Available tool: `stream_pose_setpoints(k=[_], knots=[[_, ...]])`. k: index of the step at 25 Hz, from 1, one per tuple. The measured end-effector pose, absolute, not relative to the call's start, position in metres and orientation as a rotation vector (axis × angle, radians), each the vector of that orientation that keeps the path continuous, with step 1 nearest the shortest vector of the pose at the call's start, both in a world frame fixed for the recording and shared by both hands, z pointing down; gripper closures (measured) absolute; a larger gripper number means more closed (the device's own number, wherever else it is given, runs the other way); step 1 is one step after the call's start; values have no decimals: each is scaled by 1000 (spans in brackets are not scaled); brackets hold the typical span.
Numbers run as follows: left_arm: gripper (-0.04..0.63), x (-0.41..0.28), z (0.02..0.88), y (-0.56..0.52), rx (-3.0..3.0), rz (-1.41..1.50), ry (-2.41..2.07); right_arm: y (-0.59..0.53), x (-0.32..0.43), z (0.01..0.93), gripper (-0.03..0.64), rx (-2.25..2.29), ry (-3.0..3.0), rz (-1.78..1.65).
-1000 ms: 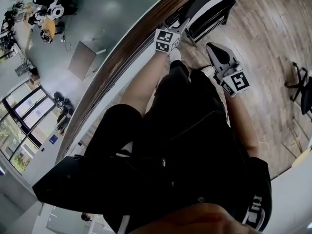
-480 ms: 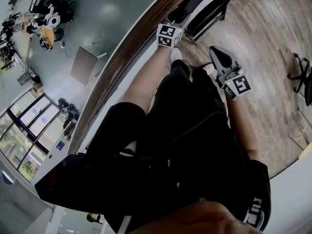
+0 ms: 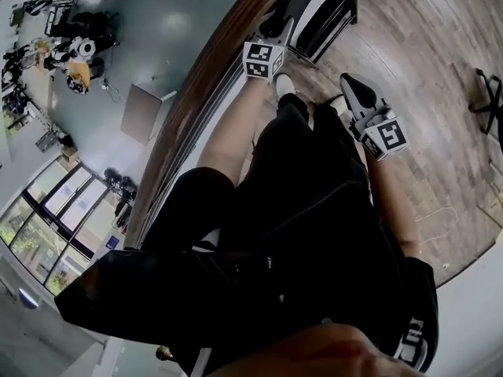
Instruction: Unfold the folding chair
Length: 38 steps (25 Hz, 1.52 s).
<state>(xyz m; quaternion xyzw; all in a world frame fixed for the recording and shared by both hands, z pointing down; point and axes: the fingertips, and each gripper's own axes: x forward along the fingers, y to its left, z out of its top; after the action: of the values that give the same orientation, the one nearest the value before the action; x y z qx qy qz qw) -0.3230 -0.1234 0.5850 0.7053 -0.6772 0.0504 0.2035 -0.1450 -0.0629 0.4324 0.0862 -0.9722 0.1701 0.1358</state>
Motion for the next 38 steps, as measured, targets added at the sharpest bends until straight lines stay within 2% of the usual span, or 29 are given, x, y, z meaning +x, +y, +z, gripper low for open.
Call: stream_pose_setpoints(k=[18,26,28,32,38], knots=[[476,-252,557,-127,2108,192,-1835,-86,-99,478,609,458,-2728,704],[489,-193,545,-118,2190,189,-1716,-134,-78,555,607,751,-2492,1072],[492,-181,542,-117,2201,193,-1695,-146,-73,585,564,838,-2402,1174],[502,-158,536,-114,2216,193,-1645,-162,-71,632,431,940,-2242,1306],[505,-126,531,-112,2247,243,-1584,-185,-82,682,339,1100,-2090,1155]])
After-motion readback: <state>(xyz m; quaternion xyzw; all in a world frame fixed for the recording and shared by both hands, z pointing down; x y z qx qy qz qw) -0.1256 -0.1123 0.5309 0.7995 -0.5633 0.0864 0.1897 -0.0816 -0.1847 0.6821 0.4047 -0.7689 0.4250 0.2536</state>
